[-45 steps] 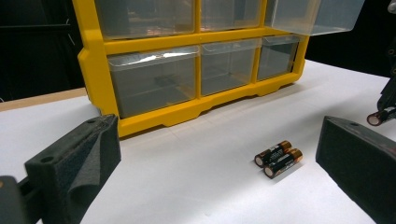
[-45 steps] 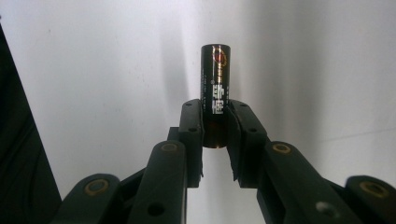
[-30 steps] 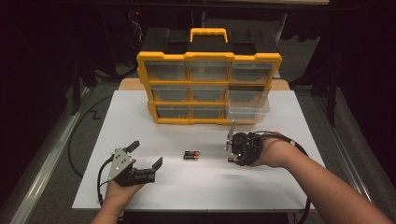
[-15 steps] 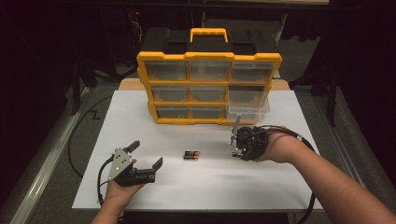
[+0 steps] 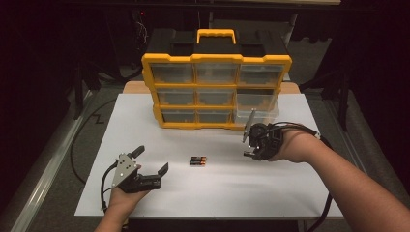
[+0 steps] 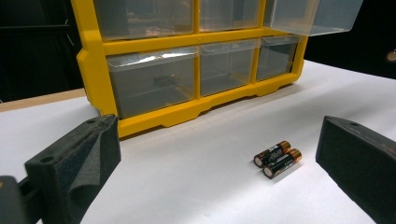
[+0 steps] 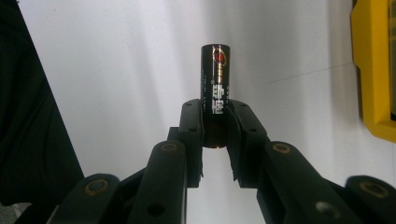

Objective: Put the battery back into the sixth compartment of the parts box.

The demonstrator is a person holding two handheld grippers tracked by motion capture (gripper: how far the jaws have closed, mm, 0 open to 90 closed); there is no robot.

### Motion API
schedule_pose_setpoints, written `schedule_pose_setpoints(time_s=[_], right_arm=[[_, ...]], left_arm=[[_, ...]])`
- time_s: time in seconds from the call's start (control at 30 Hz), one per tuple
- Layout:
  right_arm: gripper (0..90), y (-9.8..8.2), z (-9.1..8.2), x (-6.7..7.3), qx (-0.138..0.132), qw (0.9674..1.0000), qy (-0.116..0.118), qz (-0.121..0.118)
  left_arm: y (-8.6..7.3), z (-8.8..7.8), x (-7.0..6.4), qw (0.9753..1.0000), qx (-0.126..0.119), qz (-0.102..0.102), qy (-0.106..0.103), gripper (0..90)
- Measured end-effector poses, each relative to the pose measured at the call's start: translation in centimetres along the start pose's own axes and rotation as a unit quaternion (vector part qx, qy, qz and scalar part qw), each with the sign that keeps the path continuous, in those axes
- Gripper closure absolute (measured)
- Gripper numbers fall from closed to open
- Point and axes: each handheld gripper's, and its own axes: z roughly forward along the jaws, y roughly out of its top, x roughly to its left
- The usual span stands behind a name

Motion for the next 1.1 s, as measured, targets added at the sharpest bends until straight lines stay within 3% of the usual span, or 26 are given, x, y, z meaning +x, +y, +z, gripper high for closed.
schedule_pose_setpoints(time_s=[0.1,0.17,0.4,1.1], right_arm=[[79.3,0.0,-0.4,-0.3,-0.005,1.0,-0.001,-0.007],[79.3,0.0,-0.8,-0.3,-0.002,1.0,0.0,0.004],[79.3,0.0,-1.8,-0.6,-0.002,1.0,-0.004,0.008],[79.3,1.0,-5.1,-1.4,-0.002,0.9999,-0.015,0.001]], left_arm=[[0.0,0.0,0.0,1.0,-0.001,-0.001,0.001,1.0],[0.0,0.0,0.0,1.0,-0.002,-0.001,0.002,1.0],[0.0,-0.1,0.1,1.0,-0.004,-0.001,0.007,1.0],[0.0,-0.1,0.1,1.0,-0.006,-0.002,0.003,1.1]])
